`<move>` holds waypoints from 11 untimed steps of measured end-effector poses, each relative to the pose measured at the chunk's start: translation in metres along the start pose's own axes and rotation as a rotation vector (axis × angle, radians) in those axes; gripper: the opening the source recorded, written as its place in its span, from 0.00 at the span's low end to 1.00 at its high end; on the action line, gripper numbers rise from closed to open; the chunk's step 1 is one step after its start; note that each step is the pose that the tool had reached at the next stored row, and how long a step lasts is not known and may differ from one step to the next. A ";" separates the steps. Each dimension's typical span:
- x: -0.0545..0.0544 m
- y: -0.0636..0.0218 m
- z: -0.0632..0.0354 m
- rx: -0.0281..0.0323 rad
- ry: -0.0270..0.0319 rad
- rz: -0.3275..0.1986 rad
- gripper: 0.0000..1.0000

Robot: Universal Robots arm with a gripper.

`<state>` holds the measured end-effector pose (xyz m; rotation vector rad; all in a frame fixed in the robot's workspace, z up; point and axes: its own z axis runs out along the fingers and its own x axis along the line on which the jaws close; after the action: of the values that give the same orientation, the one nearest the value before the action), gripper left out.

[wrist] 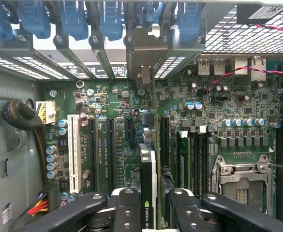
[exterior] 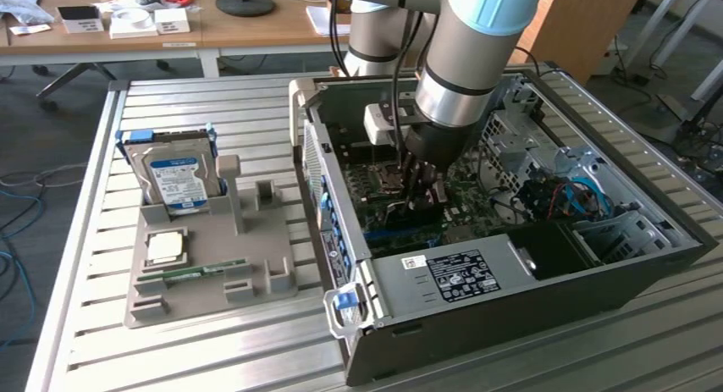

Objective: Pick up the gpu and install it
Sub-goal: 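Insert the gpu into the slot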

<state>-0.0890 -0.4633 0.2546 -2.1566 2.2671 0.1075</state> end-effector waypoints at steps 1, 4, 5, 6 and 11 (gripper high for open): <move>0.000 0.0000 0.0000 0.0000 0.0000 0.000 0.27; 0.000 0.0000 0.0000 0.0000 0.0000 0.000 0.27; 0.000 0.0000 0.0000 0.0000 0.0000 0.000 0.27; 0.000 0.0000 0.0000 0.0000 0.0000 0.000 0.27; 0.000 0.0007 0.0001 0.0004 0.0000 0.000 0.27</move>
<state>-0.0896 -0.4633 0.2545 -2.1565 2.2668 0.1069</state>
